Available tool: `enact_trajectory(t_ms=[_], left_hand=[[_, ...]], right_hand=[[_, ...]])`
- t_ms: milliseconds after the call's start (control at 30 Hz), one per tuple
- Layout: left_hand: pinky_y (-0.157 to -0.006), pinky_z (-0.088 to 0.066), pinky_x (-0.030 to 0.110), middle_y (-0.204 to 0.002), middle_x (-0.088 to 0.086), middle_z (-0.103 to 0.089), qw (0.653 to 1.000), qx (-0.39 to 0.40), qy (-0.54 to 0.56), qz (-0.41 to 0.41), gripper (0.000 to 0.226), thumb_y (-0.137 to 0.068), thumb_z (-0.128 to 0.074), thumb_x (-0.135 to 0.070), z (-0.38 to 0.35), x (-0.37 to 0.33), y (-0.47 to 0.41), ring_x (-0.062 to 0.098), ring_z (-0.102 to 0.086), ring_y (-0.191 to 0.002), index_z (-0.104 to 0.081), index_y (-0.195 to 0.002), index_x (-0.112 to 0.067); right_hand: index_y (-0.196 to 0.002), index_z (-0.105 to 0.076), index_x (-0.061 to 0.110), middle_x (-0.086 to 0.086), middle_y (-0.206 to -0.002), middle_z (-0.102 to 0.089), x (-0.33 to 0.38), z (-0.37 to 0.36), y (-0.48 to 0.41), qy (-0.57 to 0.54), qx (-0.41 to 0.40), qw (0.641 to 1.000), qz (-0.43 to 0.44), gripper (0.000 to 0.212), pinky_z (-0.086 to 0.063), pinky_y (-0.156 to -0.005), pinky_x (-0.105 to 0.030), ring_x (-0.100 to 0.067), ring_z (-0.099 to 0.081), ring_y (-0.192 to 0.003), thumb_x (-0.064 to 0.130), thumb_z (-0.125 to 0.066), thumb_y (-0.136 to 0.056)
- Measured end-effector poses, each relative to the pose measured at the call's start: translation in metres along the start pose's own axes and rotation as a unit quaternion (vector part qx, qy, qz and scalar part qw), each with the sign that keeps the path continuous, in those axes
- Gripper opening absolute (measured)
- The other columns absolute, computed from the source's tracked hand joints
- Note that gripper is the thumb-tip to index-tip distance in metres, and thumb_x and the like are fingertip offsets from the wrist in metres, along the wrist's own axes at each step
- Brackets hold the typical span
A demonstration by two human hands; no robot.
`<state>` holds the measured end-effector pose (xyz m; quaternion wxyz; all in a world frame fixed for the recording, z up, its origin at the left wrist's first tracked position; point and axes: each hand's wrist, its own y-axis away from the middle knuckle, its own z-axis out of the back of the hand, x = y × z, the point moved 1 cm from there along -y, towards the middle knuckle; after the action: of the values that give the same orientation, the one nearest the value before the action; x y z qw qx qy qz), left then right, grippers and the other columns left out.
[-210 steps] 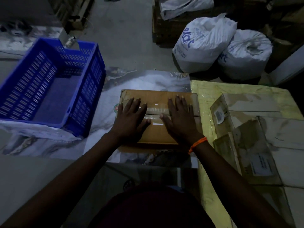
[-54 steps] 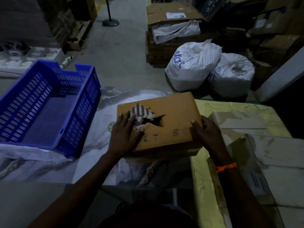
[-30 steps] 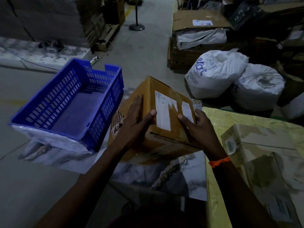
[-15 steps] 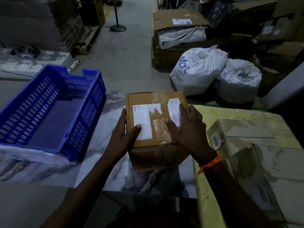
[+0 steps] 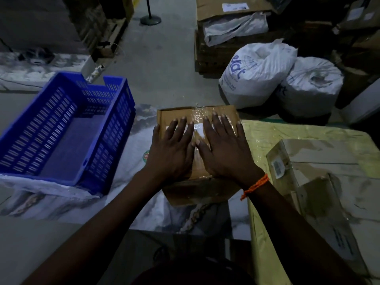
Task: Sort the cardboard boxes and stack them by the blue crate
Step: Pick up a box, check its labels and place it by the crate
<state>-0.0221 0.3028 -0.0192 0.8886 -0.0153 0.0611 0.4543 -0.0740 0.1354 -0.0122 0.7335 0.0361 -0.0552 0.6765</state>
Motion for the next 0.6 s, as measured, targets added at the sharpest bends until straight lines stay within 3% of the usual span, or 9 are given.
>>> enact_trajectory(t_ms=[200, 367, 467, 600], left_hand=[[-0.121, 0.013, 0.051, -0.171, -0.001, 0.010, 1.000, -0.002, 0.017, -0.003, 0.072, -0.098, 0.001, -0.058, 0.007, -0.003, 0.004, 0.019, 0.013, -0.157, 0.001, -0.163, -0.028], [-0.122, 0.005, 0.059, -0.171, 0.004, 0.002, 0.999, -0.007, 0.029, -0.023, 0.081, -0.092, 0.001, -0.064, 0.014, -0.007, 0.022, 0.025, 0.005, -0.158, -0.013, -0.163, -0.027], [-0.122, -0.006, 0.064, -0.170, 0.005, -0.008, 0.998, -0.046, 0.032, -0.041, 0.071, -0.100, -0.010, -0.059, 0.004, -0.011, 0.035, 0.026, -0.006, -0.157, -0.020, -0.163, -0.025], [-0.122, -0.006, 0.062, -0.170, 0.004, -0.009, 0.996, -0.070, 0.018, -0.045, 0.066, -0.104, -0.016, -0.056, -0.008, -0.009, 0.038, 0.025, -0.007, -0.156, -0.020, -0.163, -0.025]], right_hand=[[-0.166, -0.009, 0.026, -0.004, -0.174, -0.003, -0.003, 0.006, 0.005, 0.002, -0.010, 1.000, 0.005, 0.080, 0.003, -0.127, -0.053, -0.023, -0.001, -0.160, 0.067, -0.005, -0.098], [-0.165, -0.008, 0.030, -0.001, -0.174, 0.001, -0.016, 0.013, 0.020, -0.028, 0.027, 0.999, 0.000, 0.094, -0.001, -0.125, -0.053, -0.022, 0.003, -0.160, 0.079, 0.001, -0.085], [-0.166, -0.012, 0.030, -0.004, -0.174, -0.004, -0.023, 0.000, 0.037, 0.009, -0.023, 1.000, -0.012, 0.084, -0.008, -0.125, -0.056, -0.026, -0.003, -0.160, 0.075, -0.012, -0.095], [-0.166, -0.015, 0.028, -0.006, -0.174, -0.008, -0.022, -0.011, 0.044, 0.019, -0.068, 0.997, -0.007, 0.077, -0.011, -0.125, -0.054, -0.026, -0.005, -0.160, 0.069, -0.022, -0.101]])
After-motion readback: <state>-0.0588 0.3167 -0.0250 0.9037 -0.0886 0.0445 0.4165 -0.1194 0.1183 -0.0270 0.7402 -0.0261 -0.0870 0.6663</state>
